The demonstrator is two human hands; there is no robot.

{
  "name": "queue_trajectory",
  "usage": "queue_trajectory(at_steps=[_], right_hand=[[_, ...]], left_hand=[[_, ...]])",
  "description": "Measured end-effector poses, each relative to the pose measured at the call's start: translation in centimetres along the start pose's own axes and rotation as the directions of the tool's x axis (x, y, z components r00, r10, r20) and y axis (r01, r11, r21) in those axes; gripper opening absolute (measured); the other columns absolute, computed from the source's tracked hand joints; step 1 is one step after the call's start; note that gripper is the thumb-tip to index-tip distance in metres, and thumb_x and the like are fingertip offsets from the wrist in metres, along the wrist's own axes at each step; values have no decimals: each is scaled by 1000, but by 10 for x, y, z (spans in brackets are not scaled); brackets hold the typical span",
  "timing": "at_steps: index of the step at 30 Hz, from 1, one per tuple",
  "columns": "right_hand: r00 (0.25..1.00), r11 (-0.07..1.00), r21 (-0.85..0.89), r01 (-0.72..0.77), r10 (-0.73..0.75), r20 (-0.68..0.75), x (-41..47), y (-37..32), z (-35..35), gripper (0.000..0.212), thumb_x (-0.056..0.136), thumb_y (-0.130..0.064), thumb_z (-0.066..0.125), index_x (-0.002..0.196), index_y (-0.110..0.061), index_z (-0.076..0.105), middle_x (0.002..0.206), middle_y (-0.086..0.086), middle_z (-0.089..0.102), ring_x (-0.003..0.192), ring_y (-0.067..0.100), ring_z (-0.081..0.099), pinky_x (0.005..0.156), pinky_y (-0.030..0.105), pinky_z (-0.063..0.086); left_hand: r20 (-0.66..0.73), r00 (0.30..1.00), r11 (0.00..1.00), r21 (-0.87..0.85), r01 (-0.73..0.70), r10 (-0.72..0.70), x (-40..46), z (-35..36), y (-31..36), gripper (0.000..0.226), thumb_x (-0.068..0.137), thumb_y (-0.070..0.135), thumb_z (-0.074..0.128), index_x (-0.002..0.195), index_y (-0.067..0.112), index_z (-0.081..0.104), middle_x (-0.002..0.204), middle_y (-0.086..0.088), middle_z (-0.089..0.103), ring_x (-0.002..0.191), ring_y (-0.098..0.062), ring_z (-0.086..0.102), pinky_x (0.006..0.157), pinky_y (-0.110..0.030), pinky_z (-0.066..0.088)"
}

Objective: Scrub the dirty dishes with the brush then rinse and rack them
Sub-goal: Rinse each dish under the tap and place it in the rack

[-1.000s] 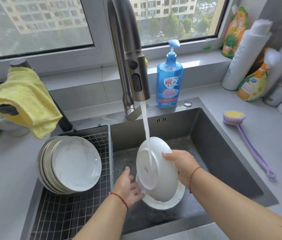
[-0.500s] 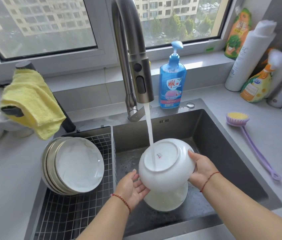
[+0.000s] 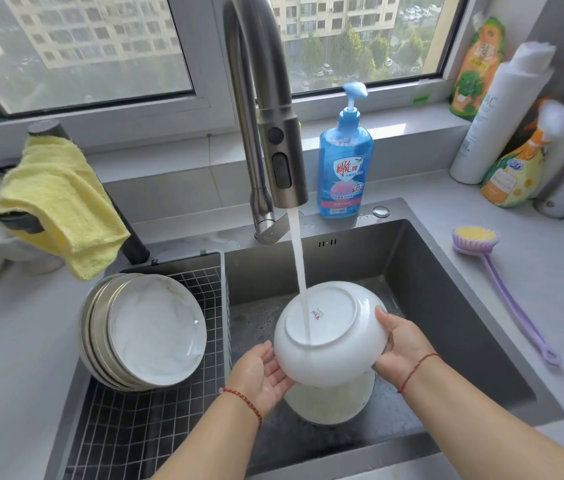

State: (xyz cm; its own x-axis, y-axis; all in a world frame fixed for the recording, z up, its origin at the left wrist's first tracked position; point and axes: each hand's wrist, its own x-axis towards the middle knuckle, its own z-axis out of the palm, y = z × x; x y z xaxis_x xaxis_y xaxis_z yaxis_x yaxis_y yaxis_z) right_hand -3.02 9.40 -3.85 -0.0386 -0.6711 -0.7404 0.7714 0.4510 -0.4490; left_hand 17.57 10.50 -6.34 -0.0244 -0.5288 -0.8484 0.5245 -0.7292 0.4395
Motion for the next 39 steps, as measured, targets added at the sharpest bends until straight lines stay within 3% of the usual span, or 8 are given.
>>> queue_trajectory(at_steps=[9, 14, 21, 27, 29, 31, 36, 39], right_hand=[[971, 977, -181, 109, -66, 229, 8, -5, -34, 24, 77, -19, 65, 94, -6, 76, 96, 19, 71, 82, 32, 70, 75, 50, 58], [931, 910, -373, 183, -38, 364, 11, -15, -43, 83, 35, -31, 96, 106, 3, 69, 100, 25, 69, 84, 36, 69, 69, 45, 58], [901, 608, -699, 377, -67, 429, -11, -11, -14, 21, 67, -19, 73, 81, -4, 72, 77, 14, 71, 69, 25, 66, 57, 31, 54], [779, -516, -691, 506, -70, 623, -32, 26, 7, 24, 93, -35, 49, 80, -17, 58, 78, -5, 57, 78, 16, 52, 67, 29, 38], [664, -630, -541, 558, -52, 746, -34, 42, 6, 45, 87, -47, 34, 86, -15, 67, 82, -2, 66, 79, 21, 62, 67, 28, 46], [524, -620, -457, 638, -85, 847, -36, 53, 7, 43, 84, -44, 37, 83, -19, 72, 78, -5, 71, 73, 20, 68, 60, 27, 54], [710, -194, -685, 703, 244, 660, -40, 52, 35, 44, 103, -30, 29, 147, -28, 34, 152, -16, 33, 140, 1, 23, 118, 27, 16], [751, -211, -721, 660, 200, 629, -23, 59, 49, 49, 103, -30, 20, 152, -33, 15, 153, -26, 10, 141, -7, 2, 118, 27, -2]], left_hand=[[24, 993, 992, 55, 113, -114, -5, 0, -18, 49, 102, 45, 44, 108, -1, 60, 70, -15, 66, 77, -31, 62, 84, -50, 54], [40, 978, 971, 138, 197, -204, 0, -1, -19, 59, 100, 50, 45, 125, -3, 52, 110, -27, 60, 95, -39, 61, 91, -54, 50], [80, 988, 991, 49, 126, -130, -2, 8, -2, 66, 101, 49, 45, 149, 6, 33, 133, -35, 46, 107, -46, 57, 85, -56, 52], [223, 971, 996, 19, 85, -87, -16, 29, 13, 82, 88, 74, 41, 135, 8, 52, 116, -29, 66, 98, -47, 68, 84, -57, 55], [165, 986, 999, 38, 8, -14, -14, 30, 10, 67, 95, 63, 43, 127, 6, 57, 109, -25, 71, 99, -44, 69, 82, -55, 57], [101, 993, 997, 29, -72, 69, -7, 27, 6, 58, 99, 55, 43, 127, 7, 57, 106, -23, 72, 98, -42, 69, 83, -56, 57], [147, 975, 983, 56, -177, 167, -9, 16, -2, 67, 97, 63, 36, 136, 11, 51, 114, -24, 70, 101, -37, 70, 78, -47, 60], [234, 948, 968, 76, -238, 215, -21, 19, -6, 58, 100, 58, 33, 131, 14, 56, 108, -16, 74, 98, -29, 72, 71, -38, 59]])
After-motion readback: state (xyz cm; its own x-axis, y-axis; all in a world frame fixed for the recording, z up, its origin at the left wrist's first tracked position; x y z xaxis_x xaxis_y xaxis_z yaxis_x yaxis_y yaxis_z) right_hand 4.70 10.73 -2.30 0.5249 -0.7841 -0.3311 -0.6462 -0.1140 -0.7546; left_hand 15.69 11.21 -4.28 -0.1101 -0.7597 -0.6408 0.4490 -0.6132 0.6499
